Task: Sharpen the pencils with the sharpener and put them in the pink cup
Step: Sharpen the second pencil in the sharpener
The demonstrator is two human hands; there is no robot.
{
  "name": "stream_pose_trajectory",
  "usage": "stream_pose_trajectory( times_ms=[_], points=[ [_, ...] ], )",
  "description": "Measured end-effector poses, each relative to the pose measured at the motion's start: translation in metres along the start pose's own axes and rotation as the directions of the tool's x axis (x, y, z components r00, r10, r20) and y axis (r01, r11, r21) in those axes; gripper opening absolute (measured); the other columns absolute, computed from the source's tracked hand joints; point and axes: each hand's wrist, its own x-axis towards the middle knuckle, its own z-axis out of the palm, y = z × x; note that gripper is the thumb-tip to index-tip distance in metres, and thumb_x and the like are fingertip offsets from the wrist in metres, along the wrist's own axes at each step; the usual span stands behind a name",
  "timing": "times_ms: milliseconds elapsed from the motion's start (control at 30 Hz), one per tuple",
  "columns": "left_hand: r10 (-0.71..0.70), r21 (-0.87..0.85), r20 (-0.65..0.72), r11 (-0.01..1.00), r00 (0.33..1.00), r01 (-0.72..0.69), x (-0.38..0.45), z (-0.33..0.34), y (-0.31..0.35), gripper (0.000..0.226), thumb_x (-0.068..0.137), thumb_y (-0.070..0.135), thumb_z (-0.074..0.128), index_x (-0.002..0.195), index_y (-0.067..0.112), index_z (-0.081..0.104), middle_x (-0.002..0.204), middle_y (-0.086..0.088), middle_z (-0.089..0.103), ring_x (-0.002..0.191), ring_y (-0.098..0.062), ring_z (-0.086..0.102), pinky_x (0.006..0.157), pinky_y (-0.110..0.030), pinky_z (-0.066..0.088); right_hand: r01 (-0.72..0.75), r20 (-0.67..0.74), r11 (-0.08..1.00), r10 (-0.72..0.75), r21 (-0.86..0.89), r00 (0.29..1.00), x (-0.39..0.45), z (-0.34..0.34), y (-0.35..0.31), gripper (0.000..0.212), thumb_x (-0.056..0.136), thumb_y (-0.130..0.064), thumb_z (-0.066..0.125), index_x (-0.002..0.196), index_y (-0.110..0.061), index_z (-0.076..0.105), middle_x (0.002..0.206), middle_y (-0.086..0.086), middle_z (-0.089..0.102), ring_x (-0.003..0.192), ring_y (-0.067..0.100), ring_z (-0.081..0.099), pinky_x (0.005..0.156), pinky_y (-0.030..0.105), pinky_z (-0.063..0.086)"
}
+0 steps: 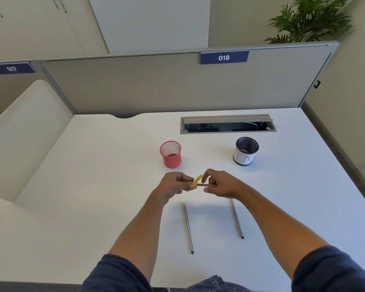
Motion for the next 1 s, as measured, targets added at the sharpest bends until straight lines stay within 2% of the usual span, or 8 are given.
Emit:
stream_pose_trajectory(
  times_ms=[133, 233, 333, 467, 600, 700, 800, 1000],
  points=[
    [0.001, -0.028, -0.009, 1.000, 1.000, -0.001, -0.003, -0.001, 0.002, 0.030, 0.068, 0.034, 0.089, 0.093, 0.019, 0.080, 0.088, -0.003, 0.080, 0.073, -0.011, 0.067, 0.078, -0.033, 0.046, 0.033, -0.167, 0.979, -0.067, -0.201, 0.984, -0.002, 0.005, 0.001, 0.012, 0.091, -0.031, 0.068, 0.097, -0.027, 0.059, 0.080, -0.009, 0.065, 0.073, 0.014, 0.061, 0.065, 0.032, 0.049],
    [0.009, -0.073, -0.007, 0.997, 1.000, -0.009, -0.004, 0.001, 0.004, 0.029, 0.076, 0.043, 0.083, 0.087, 0.017, 0.078, 0.088, -0.008, 0.080, 0.068, -0.012, 0.065, 0.075, -0.032, 0.046, 0.164, -0.377, 0.860, -0.374, -0.484, 0.848, -0.005, 0.013, 0.002, 0.011, 0.091, -0.029, 0.072, 0.090, -0.020, 0.067, 0.085, -0.006, 0.064, 0.070, 0.019, 0.061, 0.053, 0.031, 0.047],
    [-0.034, -0.171, -0.033, 0.985, 0.999, 0.028, 0.000, 0.004, 0.005, 0.031, 0.089, 0.041, 0.076, 0.084, 0.011, 0.073, 0.074, -0.012, 0.074, 0.058, -0.016, 0.057, 0.065, -0.028, 0.044, 0.232, -0.406, 0.747, -0.563, -0.623, 0.720, -0.003, 0.017, 0.001, 0.015, 0.091, -0.022, 0.075, 0.084, -0.009, 0.070, 0.077, 0.005, 0.063, 0.060, 0.028, 0.056, 0.046, 0.036, 0.044],
    [-0.089, -0.281, -0.033, 0.957, 0.996, 0.076, 0.004, 0.006, 0.004, 0.033, 0.091, 0.038, 0.074, 0.086, 0.006, 0.069, 0.063, -0.014, 0.066, 0.056, -0.021, 0.048, 0.058, -0.026, 0.043, 0.250, -0.406, 0.707, -0.618, -0.661, 0.673, -0.003, 0.019, 0.000, 0.014, 0.089, -0.019, 0.077, 0.082, -0.007, 0.072, 0.070, 0.006, 0.061, 0.055, 0.028, 0.054, 0.044, 0.035, 0.042],
    [-0.063, -0.258, 0.042, 0.964, 0.997, 0.072, 0.003, 0.006, 0.003, 0.028, 0.092, 0.031, 0.075, 0.086, 0.004, 0.068, 0.069, -0.016, 0.067, 0.056, -0.020, 0.052, 0.059, -0.026, 0.045, 0.207, -0.396, 0.772, -0.512, -0.601, 0.762, -0.007, 0.021, 0.003, 0.018, 0.091, -0.023, 0.074, 0.080, -0.008, 0.072, 0.070, 0.005, 0.063, 0.057, 0.030, 0.059, 0.043, 0.035, 0.047],
    [-0.039, -0.174, 0.098, 0.983, 0.994, 0.056, 0.001, 0.003, 0.000, 0.017, 0.089, 0.025, 0.078, 0.087, 0.010, 0.070, 0.083, -0.015, 0.074, 0.071, -0.021, 0.064, 0.069, -0.028, 0.048, 0.113, -0.300, 0.833, -0.317, -0.542, 0.900, -0.007, 0.019, 0.003, 0.025, 0.101, -0.031, 0.059, 0.094, -0.014, 0.075, 0.087, 0.001, 0.070, 0.077, 0.027, 0.066, 0.059, 0.037, 0.052],
    [-0.017, -0.089, 0.116, 0.996, 0.993, 0.028, 0.001, 0.001, 0.000, 0.013, 0.082, 0.022, 0.084, 0.089, 0.016, 0.075, 0.093, -0.010, 0.078, 0.080, -0.017, 0.069, 0.079, -0.030, 0.048, 0.028, -0.219, 0.886, -0.145, -0.464, 0.965, -0.007, 0.017, 0.004, 0.025, 0.103, -0.032, 0.051, 0.099, -0.023, 0.074, 0.099, -0.006, 0.073, 0.090, 0.020, 0.066, 0.072, 0.033, 0.051],
    [0.024, 0.041, 0.079, 0.999, 0.997, -0.027, 0.004, 0.006, 0.001, 0.023, 0.070, 0.001, 0.089, 0.088, 0.011, 0.078, 0.083, -0.003, 0.077, 0.071, -0.008, 0.067, 0.073, -0.024, 0.048, -0.139, -0.048, 0.990, 0.138, -0.012, 0.989, -0.007, 0.009, 0.001, 0.034, 0.100, -0.037, 0.058, 0.074, -0.023, 0.075, 0.051, -0.014, 0.054, 0.049, 0.003, 0.045, 0.054, 0.023, 0.036]
  ],
)
